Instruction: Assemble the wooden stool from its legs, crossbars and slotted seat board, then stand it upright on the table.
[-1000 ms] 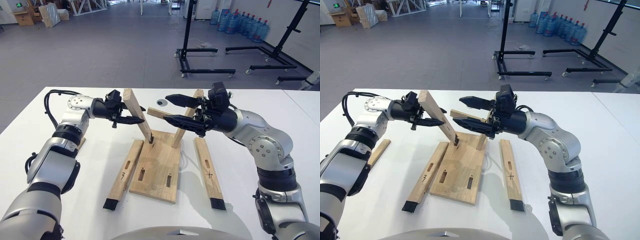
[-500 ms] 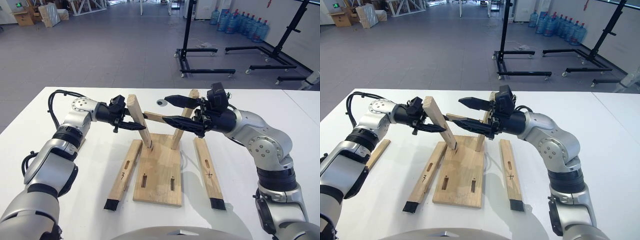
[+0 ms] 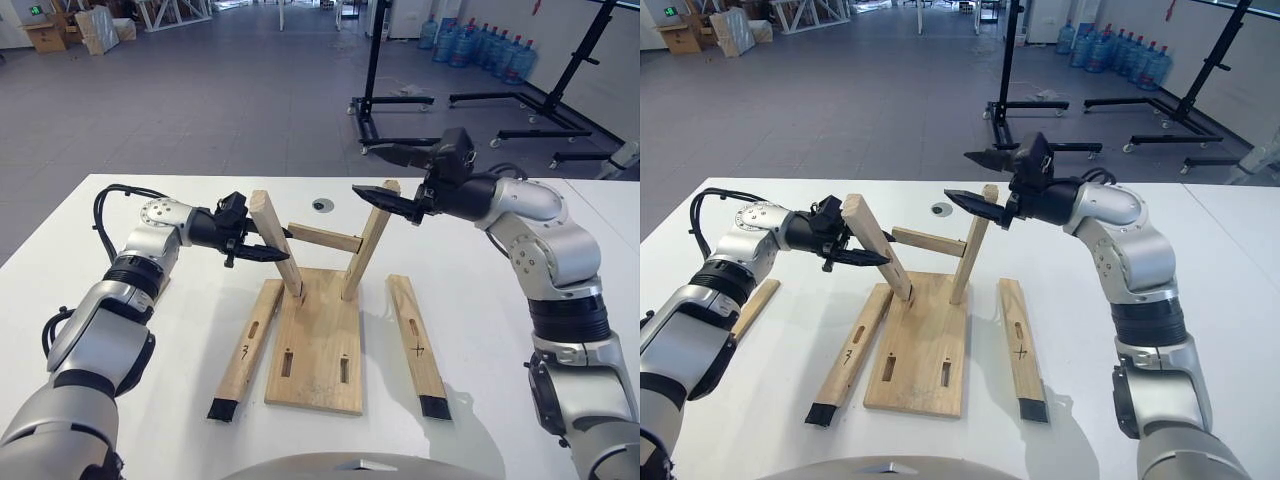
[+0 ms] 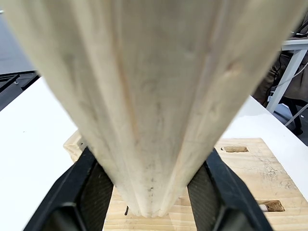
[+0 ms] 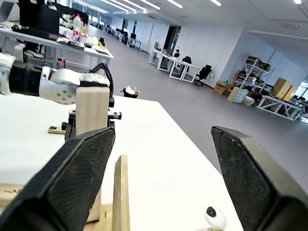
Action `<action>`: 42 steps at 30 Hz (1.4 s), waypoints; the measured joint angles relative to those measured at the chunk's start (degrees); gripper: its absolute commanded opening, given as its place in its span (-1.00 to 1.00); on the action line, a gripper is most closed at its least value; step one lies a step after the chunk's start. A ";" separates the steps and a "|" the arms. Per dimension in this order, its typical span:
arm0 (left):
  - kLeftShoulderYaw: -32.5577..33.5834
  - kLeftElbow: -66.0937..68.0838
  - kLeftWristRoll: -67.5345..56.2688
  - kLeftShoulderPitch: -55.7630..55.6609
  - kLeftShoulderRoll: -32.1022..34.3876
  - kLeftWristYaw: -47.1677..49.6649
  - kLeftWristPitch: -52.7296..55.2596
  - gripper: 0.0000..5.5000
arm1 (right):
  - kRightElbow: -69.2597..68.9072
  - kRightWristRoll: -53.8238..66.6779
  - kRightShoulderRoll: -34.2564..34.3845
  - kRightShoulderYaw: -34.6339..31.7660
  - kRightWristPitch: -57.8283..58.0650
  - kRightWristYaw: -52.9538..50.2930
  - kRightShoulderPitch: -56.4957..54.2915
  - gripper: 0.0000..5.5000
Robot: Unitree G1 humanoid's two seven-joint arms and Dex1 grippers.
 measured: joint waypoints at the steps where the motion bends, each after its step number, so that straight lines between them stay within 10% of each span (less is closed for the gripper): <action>1: 0.29 0.21 0.05 0.02 -0.22 -0.08 -0.05 -0.26 | 1.37 -1.60 -0.91 1.08 -0.57 0.88 0.16 0.34; 42: 20.61 8.78 7.21 4.12 -9.89 -0.10 -0.96 -0.26 | 5.83 -13.26 -12.79 10.21 -12.35 11.88 -2.80 0.34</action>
